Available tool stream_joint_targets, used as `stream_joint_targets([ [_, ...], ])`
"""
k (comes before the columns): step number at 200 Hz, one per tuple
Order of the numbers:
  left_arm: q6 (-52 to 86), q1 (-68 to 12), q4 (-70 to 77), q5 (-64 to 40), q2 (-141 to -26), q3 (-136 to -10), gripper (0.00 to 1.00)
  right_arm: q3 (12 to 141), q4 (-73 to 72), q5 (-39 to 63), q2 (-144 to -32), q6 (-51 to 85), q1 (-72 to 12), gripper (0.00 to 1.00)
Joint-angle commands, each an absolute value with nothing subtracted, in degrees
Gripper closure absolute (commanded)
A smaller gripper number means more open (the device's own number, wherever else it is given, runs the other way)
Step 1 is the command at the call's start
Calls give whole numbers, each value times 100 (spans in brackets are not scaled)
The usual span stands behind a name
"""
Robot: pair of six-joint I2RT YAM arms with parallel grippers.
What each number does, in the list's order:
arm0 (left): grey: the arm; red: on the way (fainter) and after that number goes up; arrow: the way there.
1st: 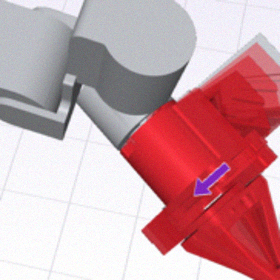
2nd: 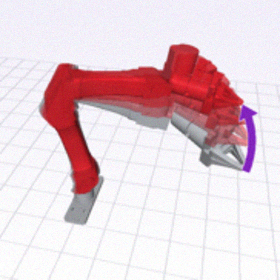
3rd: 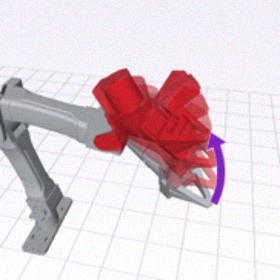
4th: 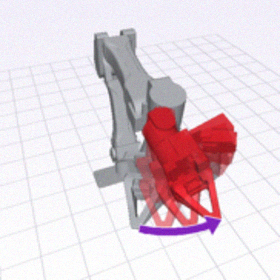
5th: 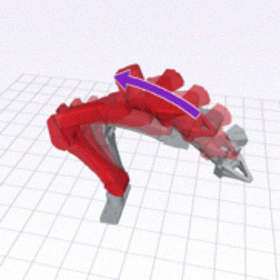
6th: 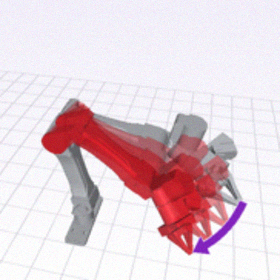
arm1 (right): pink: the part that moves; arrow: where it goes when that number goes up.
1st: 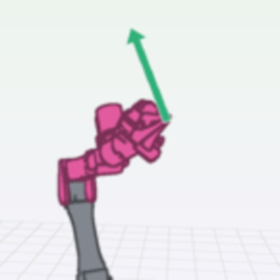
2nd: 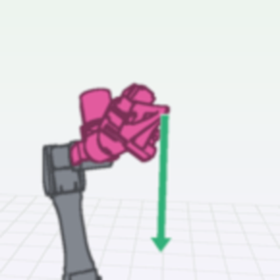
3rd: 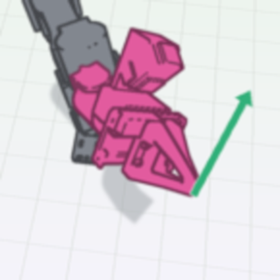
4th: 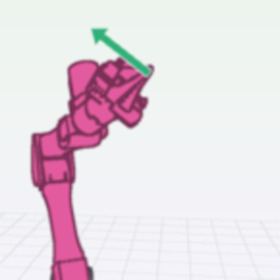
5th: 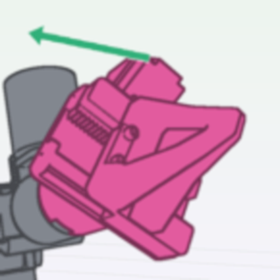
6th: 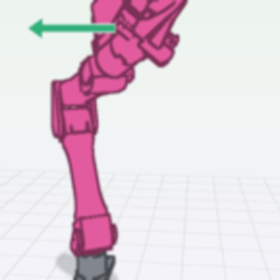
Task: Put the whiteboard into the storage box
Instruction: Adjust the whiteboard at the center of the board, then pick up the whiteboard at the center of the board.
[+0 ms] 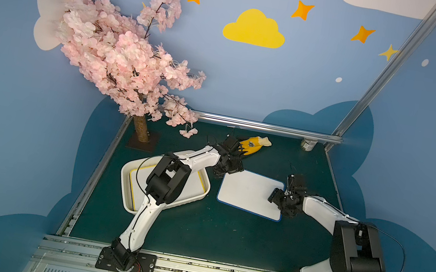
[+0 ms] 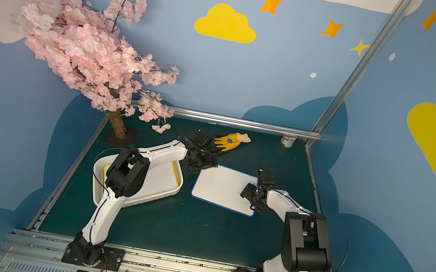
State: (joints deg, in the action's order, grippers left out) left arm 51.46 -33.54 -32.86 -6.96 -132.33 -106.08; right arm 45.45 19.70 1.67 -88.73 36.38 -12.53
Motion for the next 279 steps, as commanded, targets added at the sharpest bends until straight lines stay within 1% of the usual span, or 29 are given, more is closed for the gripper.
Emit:
stream_joint_targets([
  [1,4602,-3383,-4321,-346,-13953,-10305,1,4305,2352,698,-8872,3987,-1480,20],
  [69,3564,-3392,-5069,-125,-13975,-10611,1,4188,2099,549,-8880,4294,-1630,21],
  [98,3139,-3397,-5385,-262,-13975,-10689,1,4135,2081,475,-8903,4351,-1722,21],
  [142,2851,-3422,-5700,-447,-13878,-10659,1,4050,2036,369,-8914,4324,-1827,21],
  [160,2798,-3434,-5696,-770,-13880,-10703,1,4077,2044,352,-8955,4328,-1867,21],
  [183,2909,-3410,-5448,-1445,-13787,-10589,1,4063,2001,444,-9024,4324,-1881,21],
  [245,3703,-3257,-4683,-3063,-13527,-10352,2,4018,1790,906,-9124,4535,-1872,21],
  [279,4180,-3113,-4210,-3690,-13339,-10062,3,3921,1601,1114,-9094,4741,-1863,22],
])
